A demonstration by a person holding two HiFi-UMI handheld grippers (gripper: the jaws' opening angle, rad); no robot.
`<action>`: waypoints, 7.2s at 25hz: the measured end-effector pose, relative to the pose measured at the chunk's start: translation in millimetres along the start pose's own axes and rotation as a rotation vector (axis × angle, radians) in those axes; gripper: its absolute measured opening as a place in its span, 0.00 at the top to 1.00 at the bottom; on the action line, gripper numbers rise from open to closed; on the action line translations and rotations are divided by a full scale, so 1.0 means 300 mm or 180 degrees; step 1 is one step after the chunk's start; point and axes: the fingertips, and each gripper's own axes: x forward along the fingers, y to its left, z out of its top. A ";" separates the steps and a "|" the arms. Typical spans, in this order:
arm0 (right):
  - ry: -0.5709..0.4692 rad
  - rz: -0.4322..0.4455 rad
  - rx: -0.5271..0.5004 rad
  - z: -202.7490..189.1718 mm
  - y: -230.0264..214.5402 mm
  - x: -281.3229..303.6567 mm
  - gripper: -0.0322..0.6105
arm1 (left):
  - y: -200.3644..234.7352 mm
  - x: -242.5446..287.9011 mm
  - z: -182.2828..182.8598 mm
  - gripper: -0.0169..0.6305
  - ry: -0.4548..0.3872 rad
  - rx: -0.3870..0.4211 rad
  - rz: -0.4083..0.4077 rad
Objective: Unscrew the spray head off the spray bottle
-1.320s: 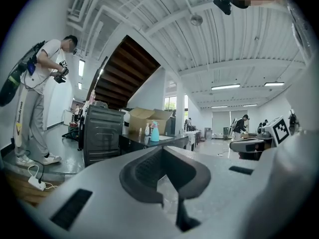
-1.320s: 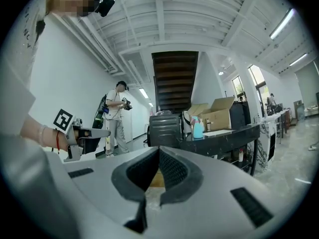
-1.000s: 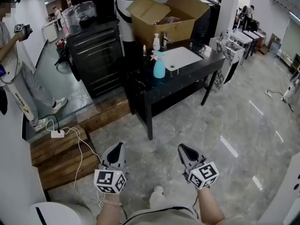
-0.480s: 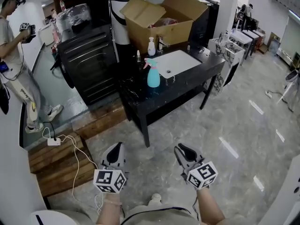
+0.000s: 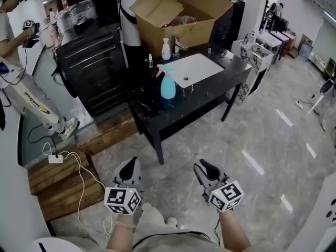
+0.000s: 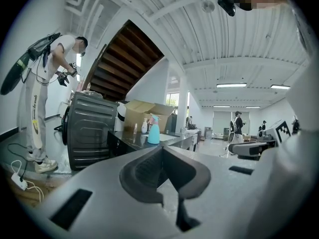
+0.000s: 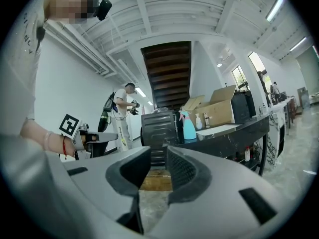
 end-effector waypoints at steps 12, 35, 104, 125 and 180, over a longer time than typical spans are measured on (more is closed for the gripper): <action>0.0011 -0.0076 -0.0043 0.045 -0.124 0.284 0.78 | 0.158 0.325 0.047 0.97 -0.0029 -0.0015 -0.0193; 0.0078 -0.0419 -0.0017 0.142 -0.402 0.811 0.77 | 0.372 0.953 0.117 0.97 0.0121 0.0020 -0.0854; -0.0313 -0.0045 0.0109 0.440 -0.532 1.214 0.57 | 0.084 1.409 0.041 0.48 0.0380 0.0727 -0.1686; -0.0191 0.0009 -0.0152 0.430 -0.545 1.185 0.60 | 0.058 1.403 0.031 0.48 0.0419 0.0770 -0.1661; 0.0040 -0.0511 -0.0322 0.488 -0.559 1.238 0.60 | 0.071 1.395 0.022 0.48 0.0475 0.0616 -0.1578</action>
